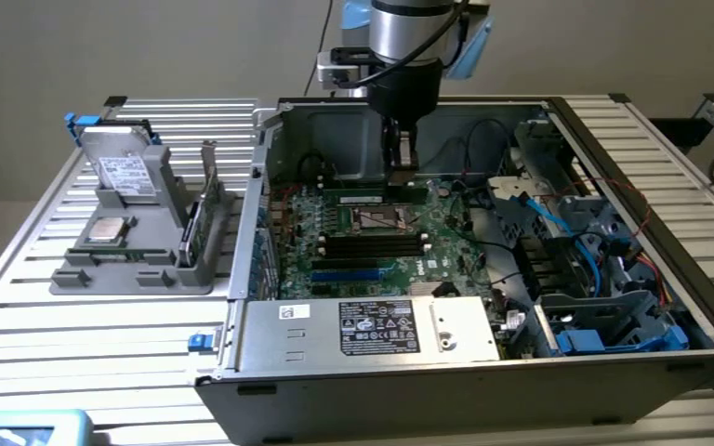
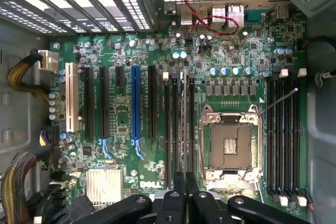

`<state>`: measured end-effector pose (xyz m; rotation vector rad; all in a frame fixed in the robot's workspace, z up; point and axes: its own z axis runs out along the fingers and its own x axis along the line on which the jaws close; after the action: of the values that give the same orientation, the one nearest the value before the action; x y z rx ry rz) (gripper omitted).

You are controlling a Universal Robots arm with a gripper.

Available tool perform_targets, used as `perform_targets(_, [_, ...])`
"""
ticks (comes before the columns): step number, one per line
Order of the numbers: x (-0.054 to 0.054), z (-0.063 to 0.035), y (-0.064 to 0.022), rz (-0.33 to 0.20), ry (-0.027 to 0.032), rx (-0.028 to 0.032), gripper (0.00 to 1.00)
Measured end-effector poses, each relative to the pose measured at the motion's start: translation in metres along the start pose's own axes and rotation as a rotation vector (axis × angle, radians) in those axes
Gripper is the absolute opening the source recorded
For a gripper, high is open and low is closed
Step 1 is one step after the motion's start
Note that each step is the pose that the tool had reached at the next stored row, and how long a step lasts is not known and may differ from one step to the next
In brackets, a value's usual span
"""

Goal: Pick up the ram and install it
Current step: 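Insert the ram into the slot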

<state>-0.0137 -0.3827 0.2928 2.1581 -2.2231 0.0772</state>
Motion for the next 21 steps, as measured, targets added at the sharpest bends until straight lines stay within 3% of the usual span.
perform_targets(21, [0.007,0.0201,-0.0007,0.000,0.0023,0.0001,0.12])
